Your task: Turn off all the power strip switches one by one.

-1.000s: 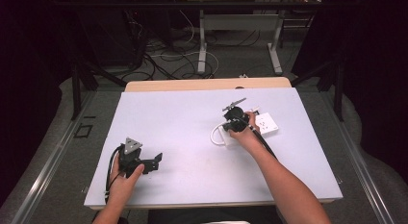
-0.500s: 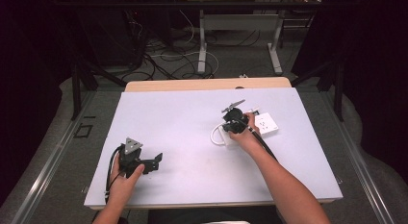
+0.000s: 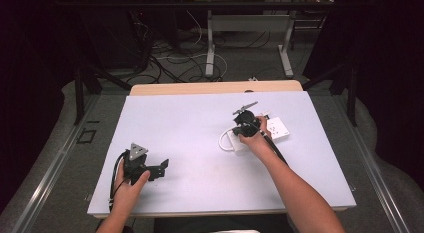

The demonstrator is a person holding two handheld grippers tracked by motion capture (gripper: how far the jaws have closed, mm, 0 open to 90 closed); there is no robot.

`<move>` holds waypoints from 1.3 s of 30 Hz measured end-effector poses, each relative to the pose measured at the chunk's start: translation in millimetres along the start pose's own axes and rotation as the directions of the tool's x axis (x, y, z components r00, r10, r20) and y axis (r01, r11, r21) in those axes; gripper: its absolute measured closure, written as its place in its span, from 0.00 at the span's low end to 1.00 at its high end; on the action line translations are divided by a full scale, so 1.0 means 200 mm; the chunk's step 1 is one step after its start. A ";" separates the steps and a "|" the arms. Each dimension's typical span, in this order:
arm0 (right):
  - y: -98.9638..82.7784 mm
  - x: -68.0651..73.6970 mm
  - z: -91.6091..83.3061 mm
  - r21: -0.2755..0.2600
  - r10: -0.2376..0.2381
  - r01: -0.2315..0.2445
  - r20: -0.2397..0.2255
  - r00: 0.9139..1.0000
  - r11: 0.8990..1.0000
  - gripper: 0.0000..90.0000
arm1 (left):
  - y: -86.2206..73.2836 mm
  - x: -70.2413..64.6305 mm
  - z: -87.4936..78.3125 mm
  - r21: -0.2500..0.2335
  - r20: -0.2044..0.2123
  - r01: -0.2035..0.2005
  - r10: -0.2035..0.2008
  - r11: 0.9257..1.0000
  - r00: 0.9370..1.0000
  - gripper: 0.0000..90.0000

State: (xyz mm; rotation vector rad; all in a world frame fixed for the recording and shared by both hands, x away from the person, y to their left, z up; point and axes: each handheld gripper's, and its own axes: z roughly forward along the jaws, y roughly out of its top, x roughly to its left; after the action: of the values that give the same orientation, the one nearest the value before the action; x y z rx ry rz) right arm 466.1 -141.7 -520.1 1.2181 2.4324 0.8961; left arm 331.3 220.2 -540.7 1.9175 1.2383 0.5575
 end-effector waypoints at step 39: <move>-0.02 -0.22 -0.06 -0.014 0.134 -0.133 0.082 0.988 0.991 1.00 | 0.00 0.00 0.00 -0.002 -0.002 0.003 -0.003 1.000 1.000 0.03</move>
State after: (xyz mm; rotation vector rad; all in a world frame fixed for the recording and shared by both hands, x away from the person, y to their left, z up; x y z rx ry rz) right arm 483.8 -183.8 -514.5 1.4002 2.3032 0.8719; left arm 331.6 219.9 -541.0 1.9133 1.2412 0.5585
